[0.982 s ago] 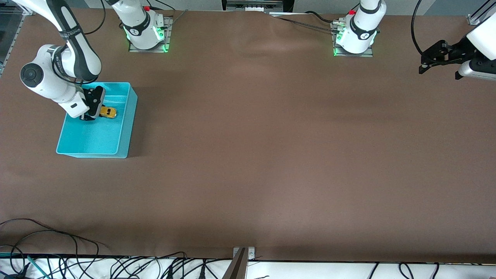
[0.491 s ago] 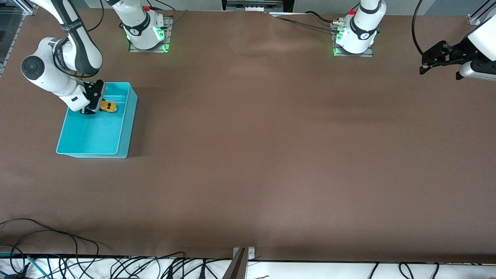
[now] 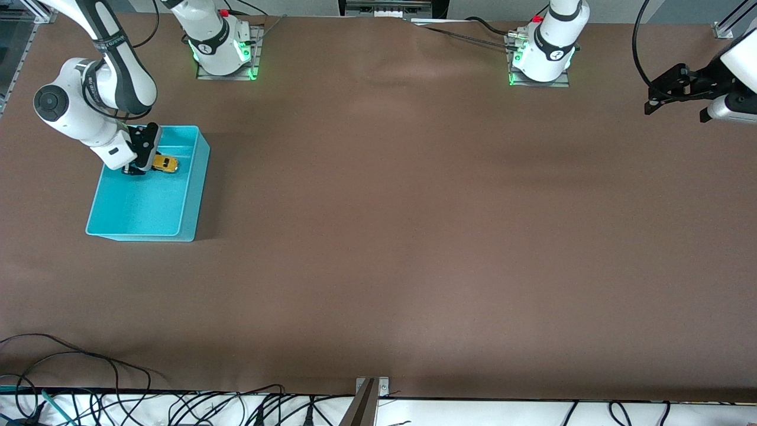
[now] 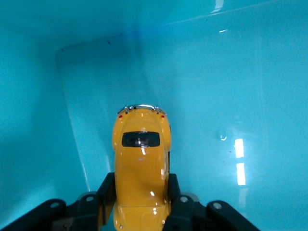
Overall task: Wind up and store yellow beetle car
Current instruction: 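Open the right gripper to drop the car in the bin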
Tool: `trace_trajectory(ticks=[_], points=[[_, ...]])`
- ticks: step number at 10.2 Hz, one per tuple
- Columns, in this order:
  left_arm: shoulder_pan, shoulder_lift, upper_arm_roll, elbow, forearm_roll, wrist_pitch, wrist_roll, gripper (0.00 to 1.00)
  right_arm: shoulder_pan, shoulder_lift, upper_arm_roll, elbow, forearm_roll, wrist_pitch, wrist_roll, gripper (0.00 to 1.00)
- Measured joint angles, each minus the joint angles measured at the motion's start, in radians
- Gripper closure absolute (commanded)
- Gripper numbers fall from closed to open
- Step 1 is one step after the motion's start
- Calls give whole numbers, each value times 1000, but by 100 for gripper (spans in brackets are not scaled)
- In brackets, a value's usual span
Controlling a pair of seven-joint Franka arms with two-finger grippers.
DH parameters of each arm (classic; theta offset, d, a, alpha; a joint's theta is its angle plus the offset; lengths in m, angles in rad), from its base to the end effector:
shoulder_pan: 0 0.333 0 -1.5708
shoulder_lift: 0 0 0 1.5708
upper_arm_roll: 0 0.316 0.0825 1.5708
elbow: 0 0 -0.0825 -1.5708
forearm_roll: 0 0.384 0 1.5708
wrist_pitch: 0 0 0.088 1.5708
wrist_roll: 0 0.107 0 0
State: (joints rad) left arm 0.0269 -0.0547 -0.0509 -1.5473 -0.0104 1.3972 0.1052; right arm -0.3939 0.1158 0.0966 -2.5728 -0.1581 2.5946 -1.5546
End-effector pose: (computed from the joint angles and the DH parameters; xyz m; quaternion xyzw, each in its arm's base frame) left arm 0.5187 -0.0145 0.6504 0.9967 -0.0650 -0.0475 0.0057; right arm 0.4201 -0.1244 0.2136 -0.7649 -0.6417 0.0536 0.0175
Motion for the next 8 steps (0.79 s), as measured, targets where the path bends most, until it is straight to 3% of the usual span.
trace_trajectory(ticks=[1, 5, 7, 8], points=[[0, 0, 0, 0, 0, 0, 0, 0, 0, 0, -1, 0, 0, 3, 0, 27], [0, 0, 0, 0, 0, 0, 0, 0, 0, -7, -1, 13, 0, 13, 0, 26], [0, 0, 0, 0, 0, 0, 0, 0, 1, -30, 13, 87, 0, -40, 0, 18], [0, 0, 0, 0, 0, 0, 0, 0, 2, -44, 30, 155, 1, -131, 14, 15]])
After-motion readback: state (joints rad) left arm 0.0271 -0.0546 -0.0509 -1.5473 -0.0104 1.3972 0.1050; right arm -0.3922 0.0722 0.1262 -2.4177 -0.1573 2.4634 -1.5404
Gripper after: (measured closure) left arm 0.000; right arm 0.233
